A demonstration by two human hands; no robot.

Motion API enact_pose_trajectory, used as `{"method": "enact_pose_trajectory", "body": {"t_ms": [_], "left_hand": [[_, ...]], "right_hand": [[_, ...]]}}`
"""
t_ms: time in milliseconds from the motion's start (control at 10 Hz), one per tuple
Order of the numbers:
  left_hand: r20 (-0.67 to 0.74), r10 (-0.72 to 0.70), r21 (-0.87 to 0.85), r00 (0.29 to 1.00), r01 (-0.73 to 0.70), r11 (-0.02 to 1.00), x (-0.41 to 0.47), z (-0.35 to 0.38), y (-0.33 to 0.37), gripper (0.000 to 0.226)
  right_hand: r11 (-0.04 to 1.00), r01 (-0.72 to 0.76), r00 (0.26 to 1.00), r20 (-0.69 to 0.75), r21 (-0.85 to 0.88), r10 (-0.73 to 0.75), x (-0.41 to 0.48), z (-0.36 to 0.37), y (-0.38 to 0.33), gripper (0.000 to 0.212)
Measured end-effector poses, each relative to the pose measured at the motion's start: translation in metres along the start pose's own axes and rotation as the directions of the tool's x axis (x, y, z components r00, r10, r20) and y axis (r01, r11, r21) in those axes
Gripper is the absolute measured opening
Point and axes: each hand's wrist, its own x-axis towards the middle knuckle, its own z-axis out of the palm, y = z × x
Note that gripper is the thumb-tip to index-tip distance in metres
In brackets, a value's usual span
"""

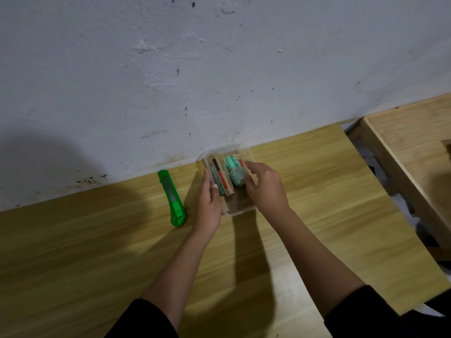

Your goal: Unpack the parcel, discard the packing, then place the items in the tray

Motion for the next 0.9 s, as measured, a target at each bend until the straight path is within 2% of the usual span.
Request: {"method": "enact_pose_trajectory", "body": {"t_ms": [100, 300, 600, 800, 900], "left_hand": [[0.007, 0.000, -0.012, 1.000, 0.000, 1.000, -0.005, 0.000, 0.004, 0.051], [0.014, -0.048, -0.038, 0.999, 0.049, 0.998, -0.008, 0.002, 0.006, 0.054], [0.013, -0.070, -0.040, 0.997, 0.070, 0.997, -0.006, -0.002, 0.009, 0.054], [0.074, -0.090, 0.249, 0.993, 0.069, 0.966, -0.014, -0.013, 0.029, 0.051], [0.065, -0.032, 0.559, 0.997, -0.010, 0.829, -0.042, -0.026, 0.032, 0.054]], "right_hand": [[0.997, -0.068, 0.993, -0.092, 0.028, 0.070, -0.009, -0.010, 0.014, 0.034], [0.943, -0.247, 0.969, 0.031, 0.223, 0.246, -0.013, -0.005, 0.018, 0.037], [0.928, -0.275, 0.961, 0.073, 0.250, 0.265, -0.006, -0.005, 0.019, 0.037], [0.961, -0.258, 0.942, 0.247, 0.102, 0.227, -0.010, -0.027, 0.011, 0.048], [0.970, -0.241, 0.941, 0.240, -0.022, 0.239, -0.042, -0.043, 0.013, 0.052]]}}
